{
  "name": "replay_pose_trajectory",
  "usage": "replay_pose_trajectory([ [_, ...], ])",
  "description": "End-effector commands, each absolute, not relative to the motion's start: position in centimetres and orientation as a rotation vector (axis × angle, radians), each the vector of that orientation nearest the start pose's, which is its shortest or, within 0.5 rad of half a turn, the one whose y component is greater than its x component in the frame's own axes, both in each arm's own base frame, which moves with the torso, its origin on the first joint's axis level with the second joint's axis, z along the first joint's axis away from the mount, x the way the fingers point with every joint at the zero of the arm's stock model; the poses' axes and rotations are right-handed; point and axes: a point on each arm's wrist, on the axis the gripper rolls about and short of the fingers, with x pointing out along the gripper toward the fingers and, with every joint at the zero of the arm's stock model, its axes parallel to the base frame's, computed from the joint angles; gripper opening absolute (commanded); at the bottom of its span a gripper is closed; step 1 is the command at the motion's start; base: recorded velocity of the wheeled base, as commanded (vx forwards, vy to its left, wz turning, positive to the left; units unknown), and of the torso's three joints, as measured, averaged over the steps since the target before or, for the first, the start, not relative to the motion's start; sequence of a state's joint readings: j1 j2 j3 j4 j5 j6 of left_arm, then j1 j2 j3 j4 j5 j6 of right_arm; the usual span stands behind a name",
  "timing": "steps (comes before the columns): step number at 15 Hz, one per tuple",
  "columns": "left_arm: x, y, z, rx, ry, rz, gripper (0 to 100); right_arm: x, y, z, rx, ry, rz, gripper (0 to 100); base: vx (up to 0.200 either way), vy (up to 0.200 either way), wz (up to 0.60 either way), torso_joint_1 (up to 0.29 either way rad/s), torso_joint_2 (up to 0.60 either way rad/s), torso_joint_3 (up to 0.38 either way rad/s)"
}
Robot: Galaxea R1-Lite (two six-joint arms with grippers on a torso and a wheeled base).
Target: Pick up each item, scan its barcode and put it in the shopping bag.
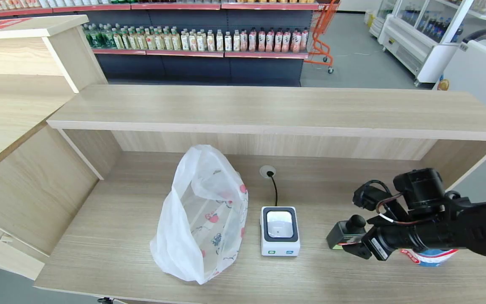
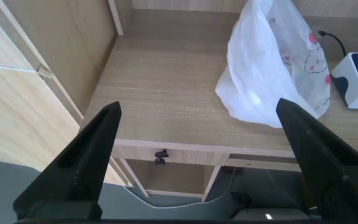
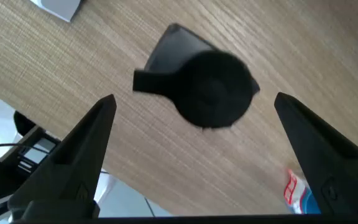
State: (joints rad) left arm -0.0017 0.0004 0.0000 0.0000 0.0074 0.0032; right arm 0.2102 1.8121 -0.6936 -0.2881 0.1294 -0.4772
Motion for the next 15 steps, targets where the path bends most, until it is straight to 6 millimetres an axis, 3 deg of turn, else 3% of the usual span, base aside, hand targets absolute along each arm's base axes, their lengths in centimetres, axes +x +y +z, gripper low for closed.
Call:
replay_pose_trajectory([
  [1, -2.3, 0.0, 7.5, 0.003, 0.000, 0.006, 100, 29.7, 6.5, 7.4, -0.493, 0.756, 0.550, 100, 0.000, 0.000, 0.00, 0.000, 0.00, 0.000],
  [6, -2.3, 0.0, 7.5, 0.003, 0.000, 0.006, 100, 31.9, 7.1, 6.9, -0.519, 0.698, 0.629, 100, 0.000, 0.000, 0.00, 0.000, 0.00, 0.000],
  [11, -2.3, 0.0, 7.5, 0.003, 0.000, 0.006, 100, 31.8, 7.3, 6.5, -0.507, 0.693, 0.695, 100, 0.000, 0.000, 0.00, 0.000, 0.00, 0.000],
  [12, -2.3, 0.0, 7.5, 0.003, 0.000, 0.006, 100, 31.8, 7.3, 6.5, -0.506, 0.691, 0.696, 0, 0.000, 0.000, 0.00, 0.000, 0.00, 0.000],
  [15, -2.3, 0.0, 7.5, 0.003, 0.000, 0.006, 100, 31.8, 7.2, 7.0, -0.505, 0.677, 0.690, 0, 0.000, 0.000, 0.00, 0.000, 0.00, 0.000],
])
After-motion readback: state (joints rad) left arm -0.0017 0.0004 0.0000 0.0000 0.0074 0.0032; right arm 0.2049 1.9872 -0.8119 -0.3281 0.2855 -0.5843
